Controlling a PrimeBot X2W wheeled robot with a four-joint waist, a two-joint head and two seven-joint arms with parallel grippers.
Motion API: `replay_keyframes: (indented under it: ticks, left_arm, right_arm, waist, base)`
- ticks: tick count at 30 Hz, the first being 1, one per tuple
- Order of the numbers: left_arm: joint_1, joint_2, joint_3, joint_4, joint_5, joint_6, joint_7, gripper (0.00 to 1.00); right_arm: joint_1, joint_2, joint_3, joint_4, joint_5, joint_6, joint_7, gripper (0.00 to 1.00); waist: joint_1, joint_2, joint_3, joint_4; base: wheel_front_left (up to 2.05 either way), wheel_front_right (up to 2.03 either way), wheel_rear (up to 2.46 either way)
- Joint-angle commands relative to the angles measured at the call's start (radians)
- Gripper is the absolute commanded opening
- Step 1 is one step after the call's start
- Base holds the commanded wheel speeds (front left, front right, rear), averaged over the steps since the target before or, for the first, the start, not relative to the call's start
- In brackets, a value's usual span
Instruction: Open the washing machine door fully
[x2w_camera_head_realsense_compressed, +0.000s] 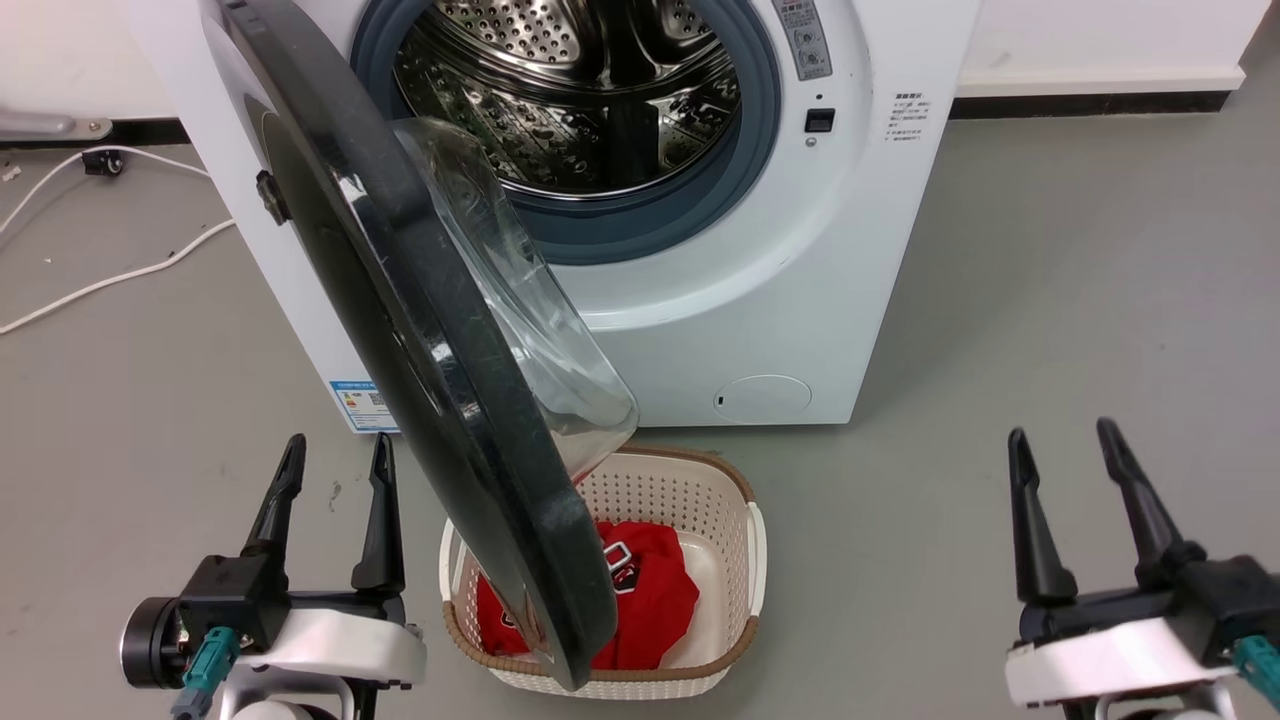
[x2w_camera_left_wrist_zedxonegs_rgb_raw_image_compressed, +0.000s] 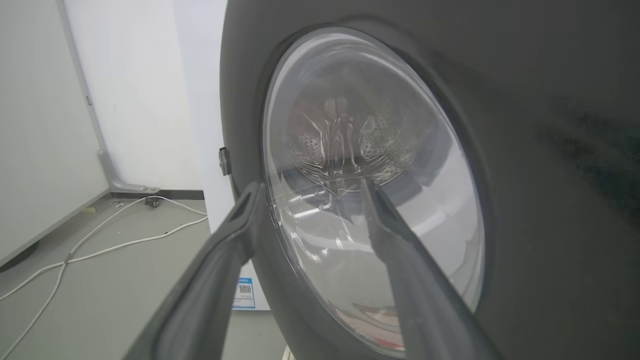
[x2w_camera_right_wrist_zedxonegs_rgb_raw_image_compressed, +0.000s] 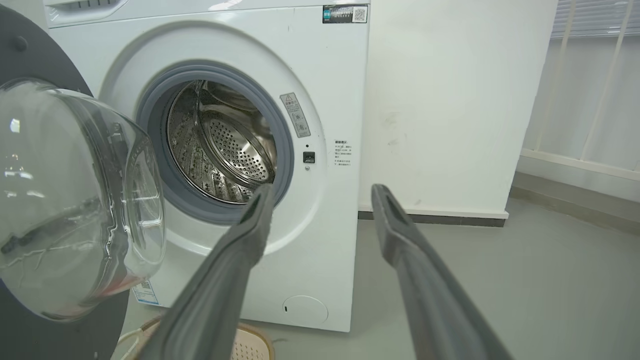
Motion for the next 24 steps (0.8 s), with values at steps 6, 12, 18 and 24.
replay_keyframes:
  ticks: [6,12,18,24]
  left_arm:
    - [0.0,0.0,0.008,-0.006,0.01,0.0,-0.002,1.0]
    - [-0.003,0.0,0.008,-0.007,0.016,-0.002,-0.002,1.0]
    - [-0.001,0.0,0.001,-0.012,0.011,-0.007,-0.002,0.0]
    - [-0.008,0.0,0.004,-0.06,0.014,-0.009,-0.002,0.0]
  right_arm:
    - [0.029,0.001,-0.003,0.023,0.003,0.0,-0.001,1.0]
    - [0.027,0.001,-0.01,0.03,0.02,0.0,-0.001,1.0]
    - [0.033,0.001,-0.006,0.026,0.028,0.0,-0.001,1.0]
    - [0.035,0.001,-0.002,0.031,0.037,0.0,-0.001,1.0]
  waist:
    - [0.0,0.0,0.002,-0.004]
    - [0.0,0.0,0.003,-0.006]
    - [0.0,0.0,-0.001,-0.006]
    - [0.0,0.0,-0.003,-0.004]
  base:
    - [0.0,0.0,0.0]
    - [0.0,0.0,0.0]
    - [0.0,0.0,0.0]
    - [0.0,0.0,0.0]
